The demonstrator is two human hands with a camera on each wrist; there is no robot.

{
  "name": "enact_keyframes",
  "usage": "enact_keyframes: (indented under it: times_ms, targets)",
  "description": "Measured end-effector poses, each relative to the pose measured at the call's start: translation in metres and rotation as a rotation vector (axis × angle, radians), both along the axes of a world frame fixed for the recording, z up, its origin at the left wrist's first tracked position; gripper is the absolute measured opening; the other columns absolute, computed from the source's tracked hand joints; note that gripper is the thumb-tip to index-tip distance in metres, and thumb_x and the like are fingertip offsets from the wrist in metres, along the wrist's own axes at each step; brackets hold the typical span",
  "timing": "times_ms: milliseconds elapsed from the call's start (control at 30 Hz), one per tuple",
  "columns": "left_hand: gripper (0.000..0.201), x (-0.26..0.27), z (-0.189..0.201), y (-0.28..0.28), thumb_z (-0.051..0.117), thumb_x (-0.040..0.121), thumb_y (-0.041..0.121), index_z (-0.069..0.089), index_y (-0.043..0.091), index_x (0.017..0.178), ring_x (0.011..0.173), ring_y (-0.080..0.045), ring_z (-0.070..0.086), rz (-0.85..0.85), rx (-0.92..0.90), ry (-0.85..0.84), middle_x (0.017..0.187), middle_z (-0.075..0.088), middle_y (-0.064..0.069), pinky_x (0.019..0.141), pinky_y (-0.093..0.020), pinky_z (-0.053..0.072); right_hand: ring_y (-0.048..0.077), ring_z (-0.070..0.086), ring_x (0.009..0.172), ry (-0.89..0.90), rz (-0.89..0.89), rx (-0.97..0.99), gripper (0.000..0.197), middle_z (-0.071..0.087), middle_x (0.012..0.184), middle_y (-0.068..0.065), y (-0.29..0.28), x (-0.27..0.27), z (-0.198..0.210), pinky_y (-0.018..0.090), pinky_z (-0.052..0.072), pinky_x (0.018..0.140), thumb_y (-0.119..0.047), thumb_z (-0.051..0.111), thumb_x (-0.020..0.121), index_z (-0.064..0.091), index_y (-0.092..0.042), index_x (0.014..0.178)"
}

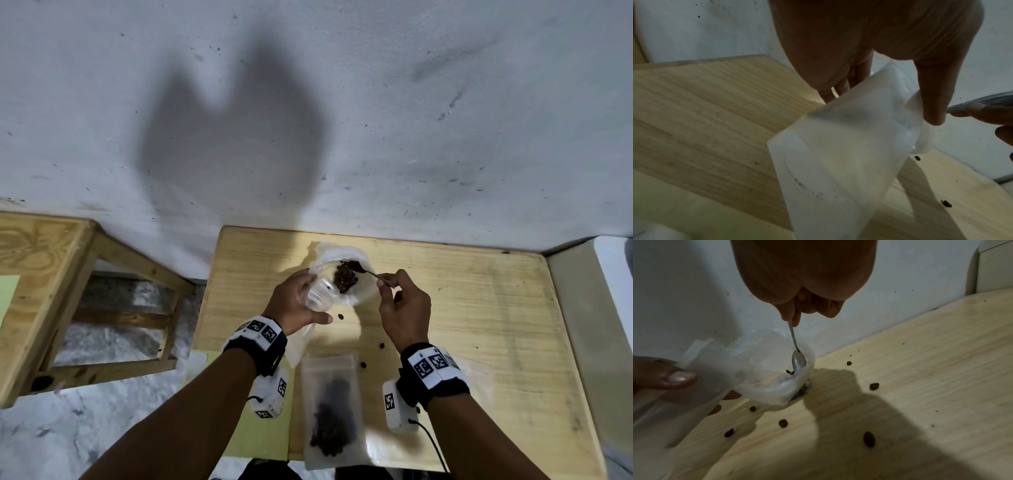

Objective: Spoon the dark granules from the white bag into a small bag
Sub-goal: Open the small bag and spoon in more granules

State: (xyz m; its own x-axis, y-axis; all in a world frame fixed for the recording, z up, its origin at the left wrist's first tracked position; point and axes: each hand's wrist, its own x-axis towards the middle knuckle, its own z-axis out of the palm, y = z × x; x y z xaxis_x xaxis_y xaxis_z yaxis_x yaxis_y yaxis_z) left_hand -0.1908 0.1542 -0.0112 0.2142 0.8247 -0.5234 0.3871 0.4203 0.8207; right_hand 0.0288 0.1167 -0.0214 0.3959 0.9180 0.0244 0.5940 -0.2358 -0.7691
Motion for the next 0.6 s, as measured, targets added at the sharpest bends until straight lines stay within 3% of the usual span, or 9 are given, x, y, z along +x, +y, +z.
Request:
enact_keyframes:
  times_ms: [100, 167, 233, 300, 367, 467, 600]
  targets:
    - [0.097, -0.001, -0.001, -0.001, 0.094, 0.055, 0.005, 0.047, 0.006, 0.140, 0.121, -0.002, 0.046, 0.004, 0.008, 0.006, 0.146, 0.048, -0.003, 0.076, 0.008, 0.036, 0.023, 0.036, 0.040, 0.099, -0.015, -0.026, 0.025, 0.072, 0.077, 0.013, -0.003, 0.002, -0.004, 0.040, 0.044, 0.045, -0.021, 0.066, 0.092, 0.047, -0.027, 0.076]
    - [0.098, -0.002, -0.001, -0.001, 0.094, 0.056, 0.009, 0.047, 0.008, 0.141, 0.120, -0.002, 0.046, 0.006, 0.020, 0.025, 0.146, 0.048, -0.001, 0.078, 0.007, 0.036, 0.018, 0.038, 0.044, 0.181, -0.023, -0.020, 0.023, 0.073, 0.080, -0.004, -0.004, 0.004, -0.004, 0.033, 0.037, 0.044, -0.015, 0.068, 0.092, 0.050, -0.018, 0.077]
    - [0.098, -0.002, 0.000, -0.001, 0.095, 0.056, 0.013, 0.048, 0.011, 0.141, 0.119, -0.003, 0.047, 0.009, 0.027, 0.047, 0.144, 0.049, 0.001, 0.087, 0.000, 0.038, 0.007, 0.044, 0.050, 0.237, -0.046, -0.019, 0.025, 0.068, 0.080, -0.013, -0.005, 0.007, -0.003, 0.020, 0.036, 0.047, -0.010, 0.070, 0.091, 0.051, -0.017, 0.076]
    - [0.097, -0.002, 0.001, -0.001, 0.095, 0.055, 0.016, 0.050, 0.013, 0.140, 0.117, -0.004, 0.049, 0.012, 0.034, 0.064, 0.142, 0.051, 0.002, 0.094, -0.011, 0.039, 0.000, 0.055, 0.066, 0.300, -0.081, -0.027, 0.029, 0.065, 0.081, -0.009, -0.004, 0.010, -0.004, 0.013, 0.040, 0.055, -0.007, 0.070, 0.090, 0.050, -0.021, 0.074]
    - [0.095, -0.001, 0.002, -0.002, 0.096, 0.054, 0.016, 0.052, 0.013, 0.138, 0.116, -0.005, 0.050, 0.014, 0.044, 0.070, 0.139, 0.052, 0.003, 0.095, -0.015, 0.040, 0.008, 0.062, 0.082, 0.335, -0.123, -0.046, 0.031, 0.066, 0.083, -0.003, -0.004, 0.013, -0.008, 0.017, 0.046, 0.066, -0.007, 0.071, 0.089, 0.049, -0.024, 0.074]
    - [0.093, 0.002, 0.002, -0.004, 0.096, 0.054, 0.016, 0.053, 0.014, 0.136, 0.113, -0.007, 0.051, 0.012, 0.053, 0.081, 0.133, 0.053, 0.006, 0.092, -0.016, 0.041, 0.016, 0.066, 0.089, 0.377, -0.189, -0.090, 0.028, 0.069, 0.086, 0.005, -0.005, 0.014, -0.016, 0.030, 0.051, 0.076, -0.009, 0.072, 0.087, 0.049, -0.019, 0.075]
    - [0.091, 0.005, 0.001, -0.005, 0.097, 0.052, 0.016, 0.055, 0.015, 0.133, 0.113, -0.009, 0.054, 0.018, 0.046, 0.085, 0.128, 0.056, 0.007, 0.086, -0.011, 0.040, 0.022, 0.065, 0.080, 0.506, -0.295, -0.171, 0.025, 0.069, 0.081, 0.007, -0.002, 0.008, -0.022, 0.037, 0.051, 0.075, -0.013, 0.076, 0.082, 0.052, -0.015, 0.073]
